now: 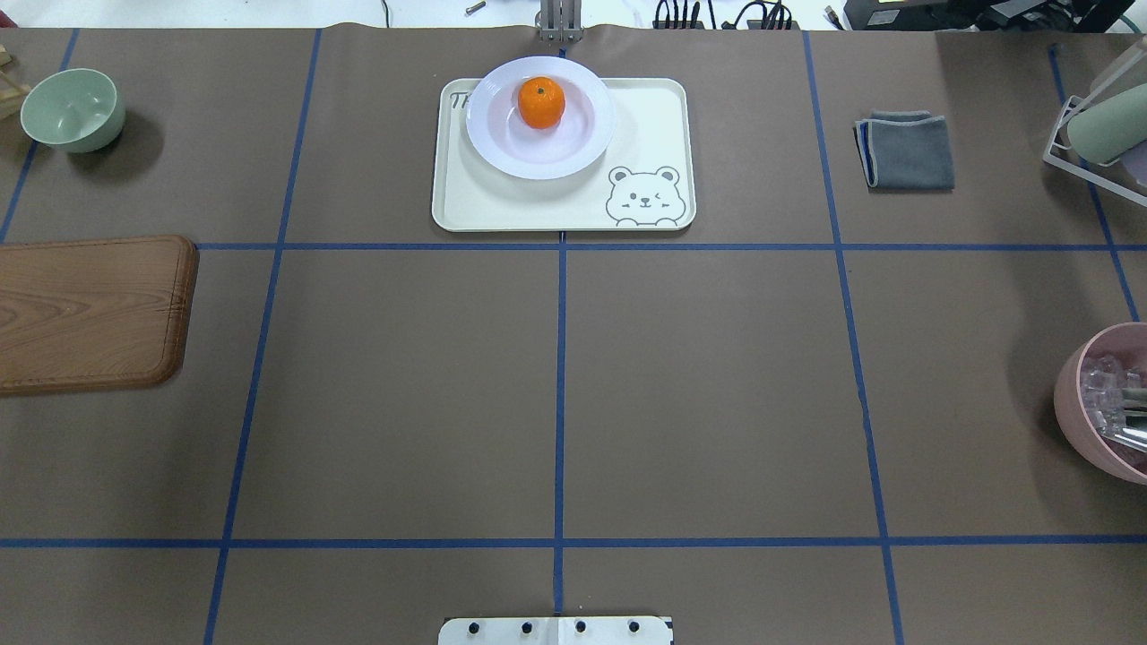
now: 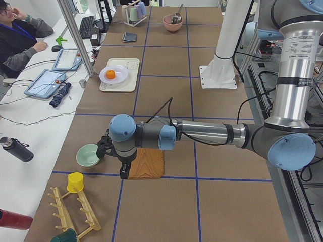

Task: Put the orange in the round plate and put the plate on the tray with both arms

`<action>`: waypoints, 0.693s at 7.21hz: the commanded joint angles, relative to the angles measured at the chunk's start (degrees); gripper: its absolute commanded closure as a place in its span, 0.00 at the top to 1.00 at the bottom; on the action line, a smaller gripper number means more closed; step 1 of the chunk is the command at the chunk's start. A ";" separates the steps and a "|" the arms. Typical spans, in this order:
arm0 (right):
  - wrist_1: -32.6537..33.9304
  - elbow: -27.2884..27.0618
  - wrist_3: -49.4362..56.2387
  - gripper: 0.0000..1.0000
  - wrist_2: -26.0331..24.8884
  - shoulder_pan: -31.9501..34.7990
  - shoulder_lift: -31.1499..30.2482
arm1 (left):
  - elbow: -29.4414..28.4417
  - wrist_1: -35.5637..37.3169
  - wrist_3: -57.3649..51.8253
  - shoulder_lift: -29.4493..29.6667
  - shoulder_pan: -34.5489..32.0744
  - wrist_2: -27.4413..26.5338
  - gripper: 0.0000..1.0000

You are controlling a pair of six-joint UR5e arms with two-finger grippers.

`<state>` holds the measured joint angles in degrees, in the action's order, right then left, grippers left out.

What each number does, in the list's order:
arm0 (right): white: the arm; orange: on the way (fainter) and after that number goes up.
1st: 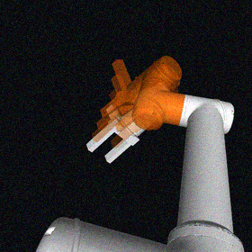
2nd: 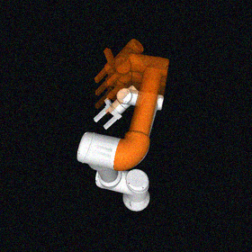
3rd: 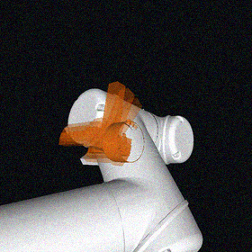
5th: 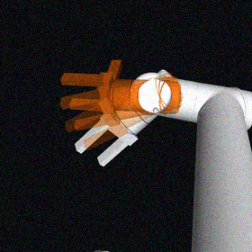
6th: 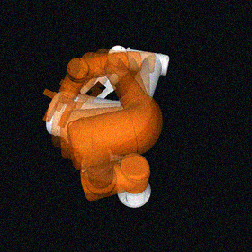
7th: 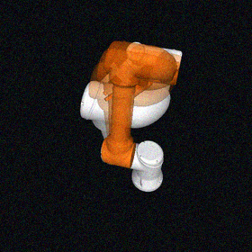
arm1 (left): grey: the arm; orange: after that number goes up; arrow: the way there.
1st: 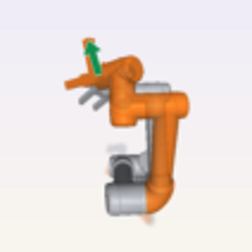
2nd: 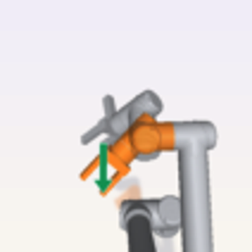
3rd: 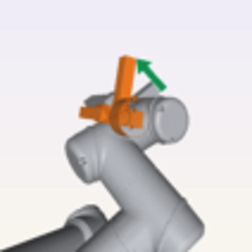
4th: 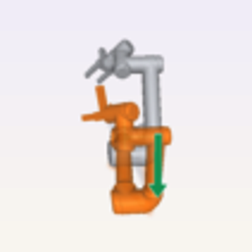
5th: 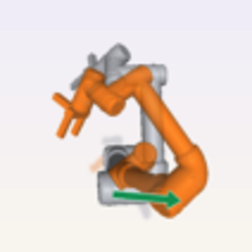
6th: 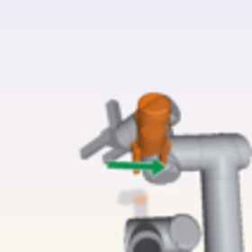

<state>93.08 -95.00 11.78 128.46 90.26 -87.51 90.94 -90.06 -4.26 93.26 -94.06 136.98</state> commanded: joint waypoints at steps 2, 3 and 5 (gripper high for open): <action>0.00 -0.01 0.00 1.00 0.12 0.00 0.06 | 0.20 -0.29 0.04 0.34 0.11 0.04 0.98; 0.00 -0.01 0.00 1.00 0.12 0.00 0.06 | 0.11 -0.21 0.04 0.26 0.11 -0.05 0.98; 0.00 -0.01 0.00 1.00 0.38 0.00 0.06 | 0.03 -0.29 0.04 -0.18 0.11 -0.05 0.98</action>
<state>93.08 -95.01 11.78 128.64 90.26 -87.45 91.04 -90.31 -4.21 93.27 -93.96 136.98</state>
